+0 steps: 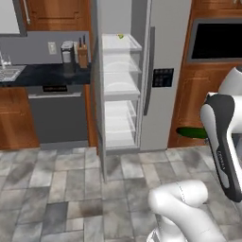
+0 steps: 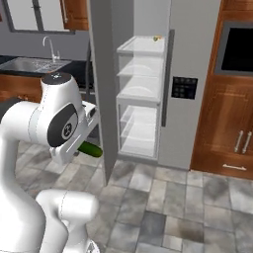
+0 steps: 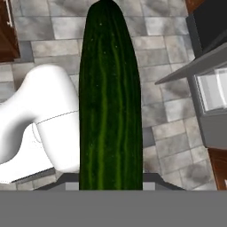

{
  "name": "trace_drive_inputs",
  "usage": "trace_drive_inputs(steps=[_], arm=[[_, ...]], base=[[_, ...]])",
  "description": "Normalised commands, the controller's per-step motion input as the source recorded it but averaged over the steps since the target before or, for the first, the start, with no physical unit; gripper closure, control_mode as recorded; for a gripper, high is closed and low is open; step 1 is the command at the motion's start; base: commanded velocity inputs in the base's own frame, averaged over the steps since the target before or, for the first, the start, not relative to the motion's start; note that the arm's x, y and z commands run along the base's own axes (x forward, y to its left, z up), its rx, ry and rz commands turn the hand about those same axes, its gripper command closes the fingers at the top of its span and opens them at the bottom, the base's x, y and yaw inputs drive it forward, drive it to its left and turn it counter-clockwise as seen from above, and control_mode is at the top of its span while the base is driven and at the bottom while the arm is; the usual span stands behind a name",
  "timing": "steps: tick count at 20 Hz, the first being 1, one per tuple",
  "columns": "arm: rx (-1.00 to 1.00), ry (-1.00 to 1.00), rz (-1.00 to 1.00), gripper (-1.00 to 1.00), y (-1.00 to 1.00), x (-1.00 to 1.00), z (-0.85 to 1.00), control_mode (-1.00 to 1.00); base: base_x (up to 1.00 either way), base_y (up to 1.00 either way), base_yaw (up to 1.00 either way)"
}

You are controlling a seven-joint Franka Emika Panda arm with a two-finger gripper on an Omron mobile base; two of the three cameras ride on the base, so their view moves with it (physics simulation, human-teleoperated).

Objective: Transport the steak and cucumber to the fridge. Place the steak on the rack containing meat and place the cucumber on the rack containing the vegetable, ensuring meats and vegetables are on different racks.

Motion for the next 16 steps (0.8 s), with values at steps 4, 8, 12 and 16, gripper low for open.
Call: trace_drive_inputs(steps=[4,8,12,16], arm=[[0.00,0.00,0.00,1.00,0.00,0.00,0.00,1.00],[0.00,0.00,0.00,1.00,0.00,0.00,0.00,1.00],[0.00,0.00,0.00,1.00,0.00,0.00,0.00,1.00],[0.00,0.00,0.00,1.00,0.00,0.00,0.00,1.00]], base=[[1.00,0.00,0.00],[1.00,0.00,0.00],[1.00,0.01,0.00],[1.00,0.09,0.00]])
